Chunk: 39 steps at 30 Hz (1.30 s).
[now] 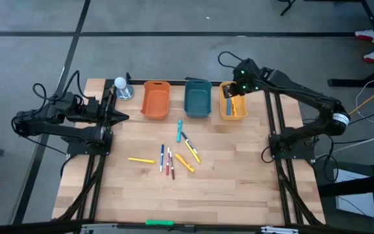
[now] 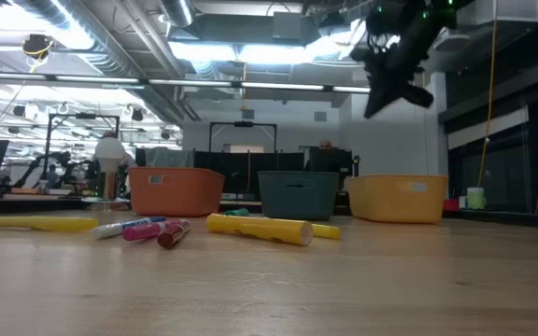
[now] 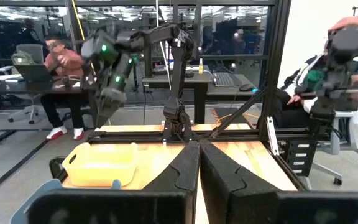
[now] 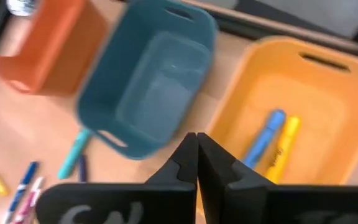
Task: Pick & Place Markers
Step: Put the right blue marker pen into the blue bin
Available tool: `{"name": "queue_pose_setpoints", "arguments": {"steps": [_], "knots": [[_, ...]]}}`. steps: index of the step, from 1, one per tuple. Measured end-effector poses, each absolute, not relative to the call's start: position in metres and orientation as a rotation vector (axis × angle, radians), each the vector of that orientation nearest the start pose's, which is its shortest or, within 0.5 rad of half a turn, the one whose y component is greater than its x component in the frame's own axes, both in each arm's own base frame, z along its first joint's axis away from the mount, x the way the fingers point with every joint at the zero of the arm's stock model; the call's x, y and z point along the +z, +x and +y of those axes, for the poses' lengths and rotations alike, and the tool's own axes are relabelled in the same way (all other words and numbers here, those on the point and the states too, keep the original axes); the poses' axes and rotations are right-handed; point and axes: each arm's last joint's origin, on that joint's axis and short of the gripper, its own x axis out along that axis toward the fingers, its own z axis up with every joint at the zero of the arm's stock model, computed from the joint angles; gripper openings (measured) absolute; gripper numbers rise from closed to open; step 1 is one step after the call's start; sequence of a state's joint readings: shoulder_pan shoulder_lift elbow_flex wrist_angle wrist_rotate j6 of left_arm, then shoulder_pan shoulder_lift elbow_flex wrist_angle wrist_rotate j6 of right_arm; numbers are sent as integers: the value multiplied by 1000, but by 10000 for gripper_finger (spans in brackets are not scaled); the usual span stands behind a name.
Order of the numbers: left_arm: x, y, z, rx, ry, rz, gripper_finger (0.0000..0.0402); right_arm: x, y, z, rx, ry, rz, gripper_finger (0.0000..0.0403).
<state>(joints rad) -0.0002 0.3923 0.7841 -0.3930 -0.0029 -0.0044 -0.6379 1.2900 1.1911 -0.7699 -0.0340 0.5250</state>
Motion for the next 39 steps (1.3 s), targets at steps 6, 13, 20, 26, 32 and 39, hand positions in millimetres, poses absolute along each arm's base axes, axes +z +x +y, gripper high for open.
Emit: {"name": "queue_pose_setpoints", "arguments": {"steps": [6, 13, 20, 26, 32, 39], "knots": [[353, 76, 0, 3, -4, 1, 11, 354, 217, -143, -738, 681, 599, 1], [353, 76, 0, 3, -4, 2, 10, 385, 222, -132, -674, 620, 527, 1], [353, 76, 0, 3, -4, 1, 10, 410, 225, -120, -632, 561, 462, 0], [353, 76, 0, 3, -4, 2, 13, 425, 228, -109, -576, 523, 429, 0], [353, 76, 0, 3, -4, 1, 8, 440, 231, -95, -508, 482, 391, 0], [353, 76, 0, 3, -4, 1, 8, 448, 237, -78, -424, 437, 367, 0]]}}
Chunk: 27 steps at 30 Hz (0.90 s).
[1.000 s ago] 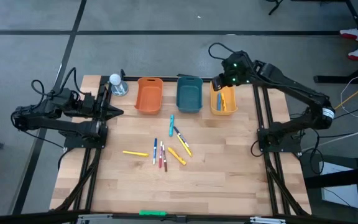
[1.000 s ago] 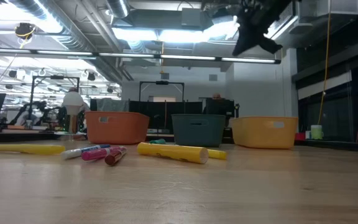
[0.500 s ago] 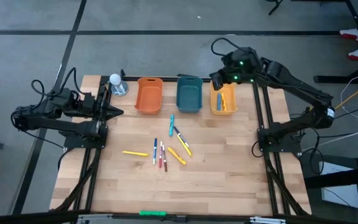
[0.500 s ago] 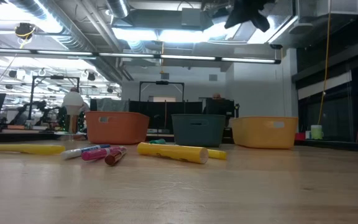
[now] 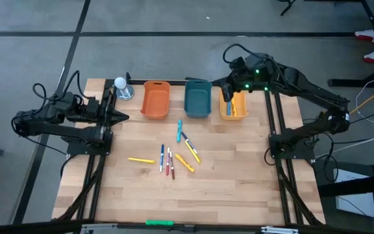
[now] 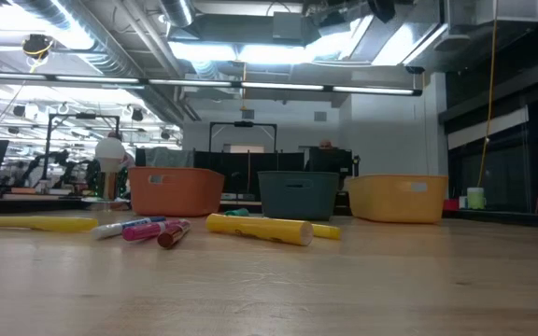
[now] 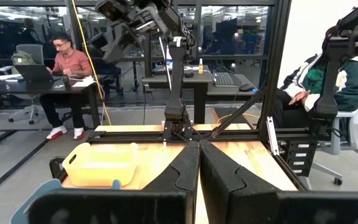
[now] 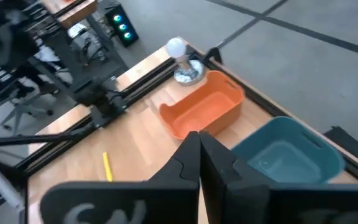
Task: Pick & Place Markers
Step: Put the right blue marker pen into the blue bin
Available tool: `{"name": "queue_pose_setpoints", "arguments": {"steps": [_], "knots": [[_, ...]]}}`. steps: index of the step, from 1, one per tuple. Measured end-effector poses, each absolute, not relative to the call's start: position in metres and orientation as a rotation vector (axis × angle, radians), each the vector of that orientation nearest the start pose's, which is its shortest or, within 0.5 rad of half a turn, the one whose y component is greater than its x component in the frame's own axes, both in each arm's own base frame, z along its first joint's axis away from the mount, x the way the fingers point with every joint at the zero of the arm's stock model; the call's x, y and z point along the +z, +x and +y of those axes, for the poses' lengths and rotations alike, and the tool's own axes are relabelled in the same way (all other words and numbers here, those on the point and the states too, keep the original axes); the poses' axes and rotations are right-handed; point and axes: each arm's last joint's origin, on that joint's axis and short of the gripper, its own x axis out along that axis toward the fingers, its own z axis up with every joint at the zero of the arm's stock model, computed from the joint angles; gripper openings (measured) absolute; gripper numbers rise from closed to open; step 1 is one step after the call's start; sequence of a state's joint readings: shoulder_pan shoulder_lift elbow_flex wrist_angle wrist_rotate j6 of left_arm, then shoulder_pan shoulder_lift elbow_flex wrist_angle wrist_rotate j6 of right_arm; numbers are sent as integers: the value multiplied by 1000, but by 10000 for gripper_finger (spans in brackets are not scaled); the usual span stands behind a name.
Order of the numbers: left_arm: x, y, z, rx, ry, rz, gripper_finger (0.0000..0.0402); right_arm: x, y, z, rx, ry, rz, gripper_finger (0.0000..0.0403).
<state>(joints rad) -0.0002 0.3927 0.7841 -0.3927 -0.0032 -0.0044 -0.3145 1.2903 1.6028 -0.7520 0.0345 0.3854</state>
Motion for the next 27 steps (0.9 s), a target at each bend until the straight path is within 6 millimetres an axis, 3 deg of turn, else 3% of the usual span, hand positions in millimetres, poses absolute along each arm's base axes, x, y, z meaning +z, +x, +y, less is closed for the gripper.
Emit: {"name": "queue_pose_setpoints", "arguments": {"steps": [11, 27], "knots": [[353, 76, 0, 3, -4, 2, 10, 443, 252, -46, -295, 411, 416, 0], [353, 76, 0, 3, -4, 1, 10, 411, 297, -12, -179, 374, 567, 0]]}}
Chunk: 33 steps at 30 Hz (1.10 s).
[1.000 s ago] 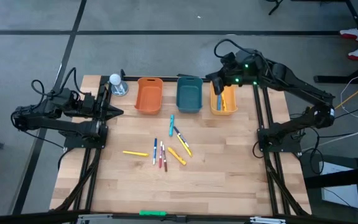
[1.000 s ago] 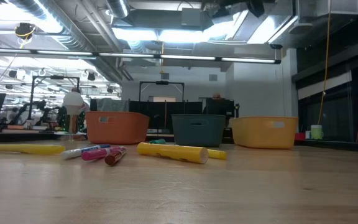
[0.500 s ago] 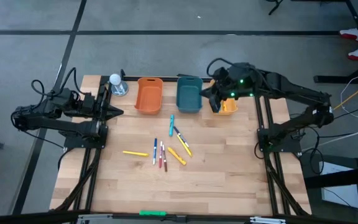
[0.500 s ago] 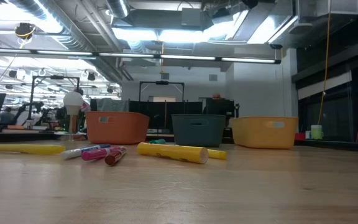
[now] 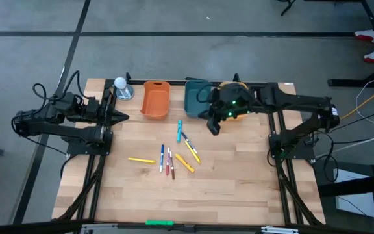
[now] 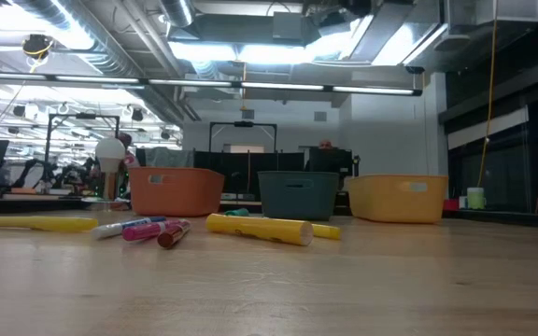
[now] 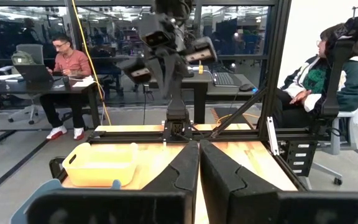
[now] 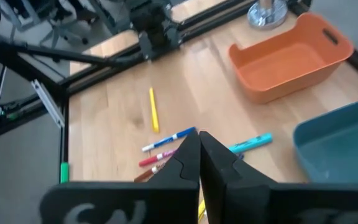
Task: Pick & Place Markers
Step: Put the right blue marker pen into the blue bin
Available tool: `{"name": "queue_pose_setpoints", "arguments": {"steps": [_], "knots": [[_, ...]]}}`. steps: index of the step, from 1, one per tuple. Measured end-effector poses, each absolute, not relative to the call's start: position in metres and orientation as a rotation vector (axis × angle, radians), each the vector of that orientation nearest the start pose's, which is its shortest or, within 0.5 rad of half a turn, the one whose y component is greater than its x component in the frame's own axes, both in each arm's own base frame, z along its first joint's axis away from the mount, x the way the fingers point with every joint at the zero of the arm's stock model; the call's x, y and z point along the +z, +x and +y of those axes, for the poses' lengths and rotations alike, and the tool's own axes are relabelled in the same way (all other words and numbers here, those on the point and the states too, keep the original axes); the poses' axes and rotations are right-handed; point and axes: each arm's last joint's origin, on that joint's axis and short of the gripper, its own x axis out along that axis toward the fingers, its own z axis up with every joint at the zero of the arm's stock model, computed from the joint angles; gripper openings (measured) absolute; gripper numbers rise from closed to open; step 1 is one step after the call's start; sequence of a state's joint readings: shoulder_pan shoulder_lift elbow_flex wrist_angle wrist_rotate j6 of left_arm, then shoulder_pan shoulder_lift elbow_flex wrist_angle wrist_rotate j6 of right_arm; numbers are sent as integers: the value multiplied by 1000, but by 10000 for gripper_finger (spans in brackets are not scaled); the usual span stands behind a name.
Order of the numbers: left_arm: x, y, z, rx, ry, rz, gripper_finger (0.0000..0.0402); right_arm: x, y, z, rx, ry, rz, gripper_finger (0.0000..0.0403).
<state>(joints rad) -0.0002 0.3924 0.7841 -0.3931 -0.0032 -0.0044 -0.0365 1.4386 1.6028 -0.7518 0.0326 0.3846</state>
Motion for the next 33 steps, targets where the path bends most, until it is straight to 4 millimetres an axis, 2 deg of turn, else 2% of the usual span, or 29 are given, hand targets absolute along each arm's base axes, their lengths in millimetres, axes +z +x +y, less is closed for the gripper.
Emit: {"name": "queue_pose_setpoints", "arguments": {"steps": [8, 18, 33], "knots": [[353, 76, 0, 3, -4, 1, 11, 390, 318, 0, -155, 361, 645, 0], [353, 76, 0, 3, -4, 2, 9, 373, 334, 16, -123, 344, 710, 0], [353, 76, 0, 3, -4, 1, 12, 342, 351, 21, -151, 351, 845, 0]]}}
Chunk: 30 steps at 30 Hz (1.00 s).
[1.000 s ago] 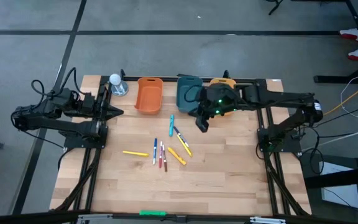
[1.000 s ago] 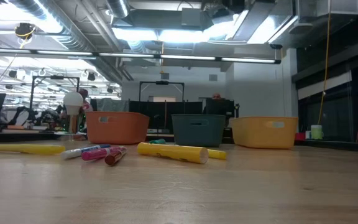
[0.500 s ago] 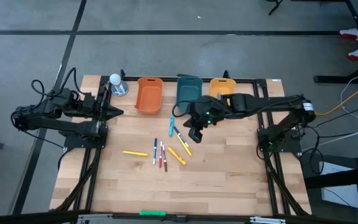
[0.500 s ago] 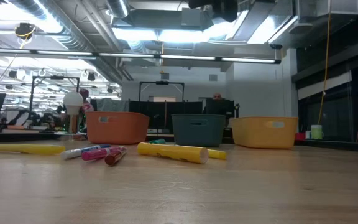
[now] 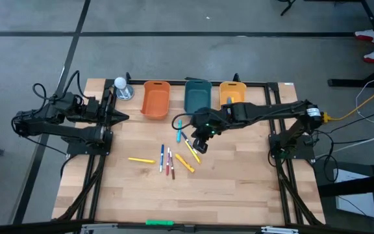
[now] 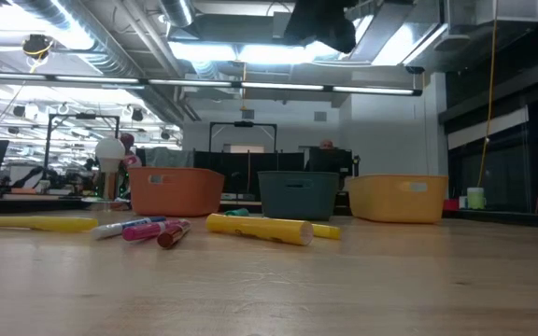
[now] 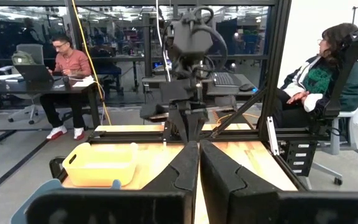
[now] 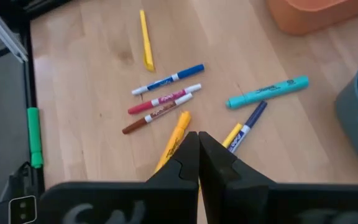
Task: Pick & Place Markers
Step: Put the right blue marker pen into the blue bin
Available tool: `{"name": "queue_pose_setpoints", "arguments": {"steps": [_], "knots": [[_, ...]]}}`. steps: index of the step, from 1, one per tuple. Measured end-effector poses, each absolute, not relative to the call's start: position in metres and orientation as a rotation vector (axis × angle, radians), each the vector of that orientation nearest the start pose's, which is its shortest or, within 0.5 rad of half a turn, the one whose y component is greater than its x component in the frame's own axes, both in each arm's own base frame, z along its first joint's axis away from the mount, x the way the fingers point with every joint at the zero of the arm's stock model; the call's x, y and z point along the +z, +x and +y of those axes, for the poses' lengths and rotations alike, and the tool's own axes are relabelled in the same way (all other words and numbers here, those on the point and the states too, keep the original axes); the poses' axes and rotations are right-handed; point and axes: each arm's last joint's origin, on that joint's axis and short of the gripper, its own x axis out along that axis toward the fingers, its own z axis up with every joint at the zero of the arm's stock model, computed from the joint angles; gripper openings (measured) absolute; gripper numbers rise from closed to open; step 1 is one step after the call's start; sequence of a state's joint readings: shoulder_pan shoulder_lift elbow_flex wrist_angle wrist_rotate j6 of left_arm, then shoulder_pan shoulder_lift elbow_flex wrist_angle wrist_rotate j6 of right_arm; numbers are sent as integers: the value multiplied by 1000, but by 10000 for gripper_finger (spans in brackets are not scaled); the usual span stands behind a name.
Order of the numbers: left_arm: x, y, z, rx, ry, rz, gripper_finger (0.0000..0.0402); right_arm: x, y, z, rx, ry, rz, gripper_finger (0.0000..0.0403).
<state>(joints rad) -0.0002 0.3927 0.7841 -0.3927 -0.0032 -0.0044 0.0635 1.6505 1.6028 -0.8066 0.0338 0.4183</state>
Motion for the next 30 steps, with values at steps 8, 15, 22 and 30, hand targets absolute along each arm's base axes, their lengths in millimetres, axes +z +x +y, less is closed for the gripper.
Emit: {"name": "queue_pose_setpoints", "arguments": {"steps": [8, 15, 22, 30], "knots": [[353, 76, 0, 3, -4, 1, 8, 325, 363, 21, -165, 349, 897, 0], [353, 76, 0, 3, -4, 2, 13, 310, 371, 21, -202, 389, 943, 0], [353, 76, 0, 3, -4, 2, 8, 293, 377, 21, -241, 403, 1005, 0], [353, 76, 0, 3, -4, 1, 13, 278, 383, 19, -275, 414, 1061, 0]]}}
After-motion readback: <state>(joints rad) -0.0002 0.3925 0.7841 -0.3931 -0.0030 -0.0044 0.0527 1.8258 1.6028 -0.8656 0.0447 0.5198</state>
